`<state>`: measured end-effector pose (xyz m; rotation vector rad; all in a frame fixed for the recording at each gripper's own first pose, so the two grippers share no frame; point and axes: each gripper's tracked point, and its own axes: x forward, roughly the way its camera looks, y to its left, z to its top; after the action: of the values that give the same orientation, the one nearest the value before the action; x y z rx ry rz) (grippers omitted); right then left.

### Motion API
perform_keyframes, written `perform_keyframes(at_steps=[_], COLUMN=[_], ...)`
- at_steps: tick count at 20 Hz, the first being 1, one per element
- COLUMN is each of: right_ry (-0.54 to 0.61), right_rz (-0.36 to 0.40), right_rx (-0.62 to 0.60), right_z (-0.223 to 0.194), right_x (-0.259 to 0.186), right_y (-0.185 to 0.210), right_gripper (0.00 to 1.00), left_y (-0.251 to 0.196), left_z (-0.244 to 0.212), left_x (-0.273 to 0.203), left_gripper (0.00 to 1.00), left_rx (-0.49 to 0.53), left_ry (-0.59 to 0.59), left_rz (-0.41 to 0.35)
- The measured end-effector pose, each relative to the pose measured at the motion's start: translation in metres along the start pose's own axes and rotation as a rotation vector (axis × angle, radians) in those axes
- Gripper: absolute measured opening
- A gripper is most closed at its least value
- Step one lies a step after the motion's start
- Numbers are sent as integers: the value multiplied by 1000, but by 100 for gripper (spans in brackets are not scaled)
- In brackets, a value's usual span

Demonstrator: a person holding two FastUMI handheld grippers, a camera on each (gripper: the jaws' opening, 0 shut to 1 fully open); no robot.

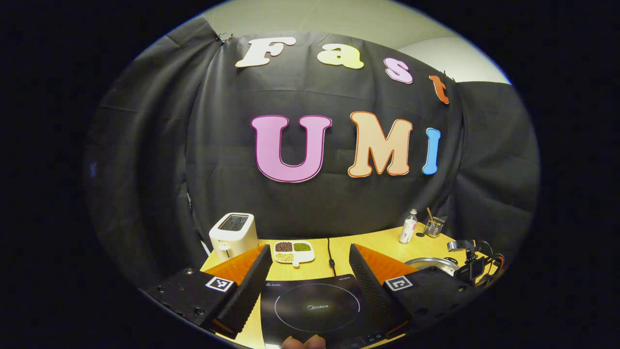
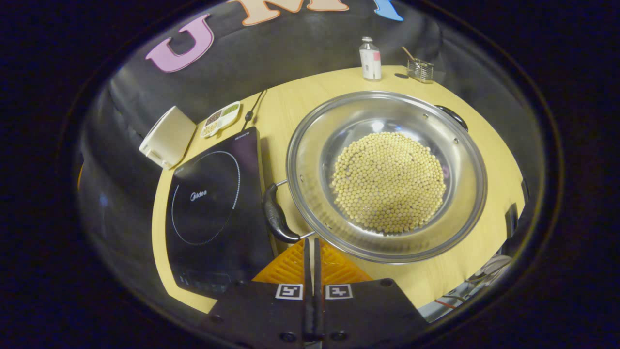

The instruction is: First push the handle of the pot to place it horizontally, then grasp the pot with both hands and set it on the induction cooktop.

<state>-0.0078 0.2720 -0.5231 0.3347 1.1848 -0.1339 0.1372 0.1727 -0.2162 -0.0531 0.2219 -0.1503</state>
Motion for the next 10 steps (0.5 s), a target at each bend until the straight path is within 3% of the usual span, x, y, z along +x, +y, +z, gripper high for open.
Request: perform_keyframes(at_steps=[5, 10], right_ry=[2, -23], right_rz=[-3, 42], right_rx=[41, 34], right_z=[6, 13], right_x=[7, -2], right_y=[12, 18], right_gripper=[3, 3], left_y=[-1, -9], left_z=[4, 6], left_x=[-5, -9], left_gripper=[98, 97], left_rx=[16, 28], left_ry=[-5, -4], left_rz=[2, -14])
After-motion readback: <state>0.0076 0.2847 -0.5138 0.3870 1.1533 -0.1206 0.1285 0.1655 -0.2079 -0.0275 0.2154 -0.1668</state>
